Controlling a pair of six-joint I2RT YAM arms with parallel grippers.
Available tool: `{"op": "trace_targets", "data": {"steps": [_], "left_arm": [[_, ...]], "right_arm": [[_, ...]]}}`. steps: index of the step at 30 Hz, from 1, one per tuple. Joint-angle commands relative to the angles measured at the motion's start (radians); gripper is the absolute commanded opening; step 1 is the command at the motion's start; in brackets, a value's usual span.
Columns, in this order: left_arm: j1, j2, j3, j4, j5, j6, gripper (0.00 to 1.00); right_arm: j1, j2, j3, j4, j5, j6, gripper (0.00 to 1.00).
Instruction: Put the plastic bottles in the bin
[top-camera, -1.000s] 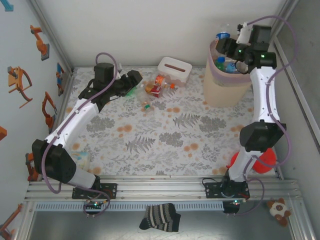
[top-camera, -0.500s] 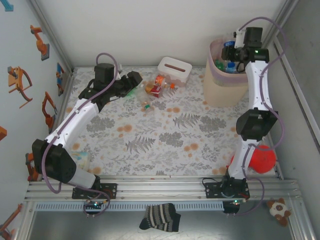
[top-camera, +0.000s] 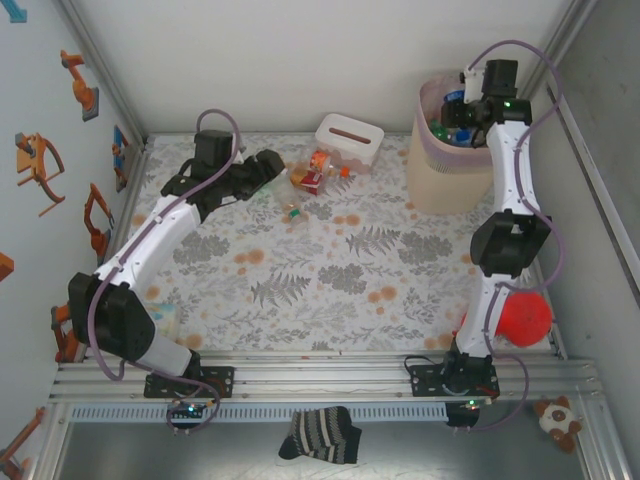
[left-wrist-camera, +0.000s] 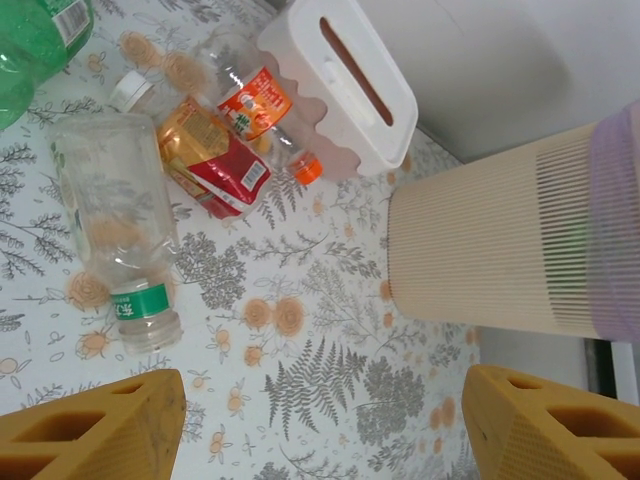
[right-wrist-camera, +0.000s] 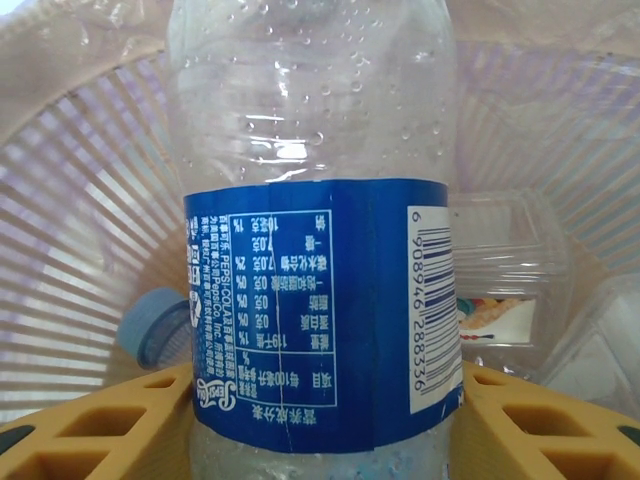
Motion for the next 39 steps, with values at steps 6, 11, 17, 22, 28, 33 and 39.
{"op": "trace_targets", "data": {"steps": [6,11,17,22,28,33,39], "left_arm": [[-0.002,0.034,0.043,-0.032,-0.004,0.030,0.73],[-0.002,0.044,0.054,-0.034,-0.005,0.031,0.73],[-0.002,0.069,0.071,-0.048,-0.029,0.040,0.73],[-0.003,0.106,0.101,-0.087,-0.103,0.060,0.73],[-0.002,0.198,0.179,-0.158,-0.208,0.082,0.74],[-0.002,0.285,0.247,-0.177,-0.209,0.070,0.74],[-0.002,0.360,0.297,-0.180,-0.185,0.058,0.74]], "right_arm": [[0.000,0.036,0.032,-0.107,-0.128,0.055,0.75],[0.000,-0.019,0.037,-0.063,-0.118,0.101,0.77],[0.000,-0.108,0.021,-0.020,-0.065,0.130,0.78],[0.000,-0.191,-0.020,0.003,0.000,0.148,0.77],[0.000,-0.285,-0.107,0.034,-0.013,0.173,0.69],[0.002,-0.277,-0.117,0.017,-0.054,0.176,0.53],[0.000,-0.206,-0.129,0.034,-0.020,0.164,0.37]]}}
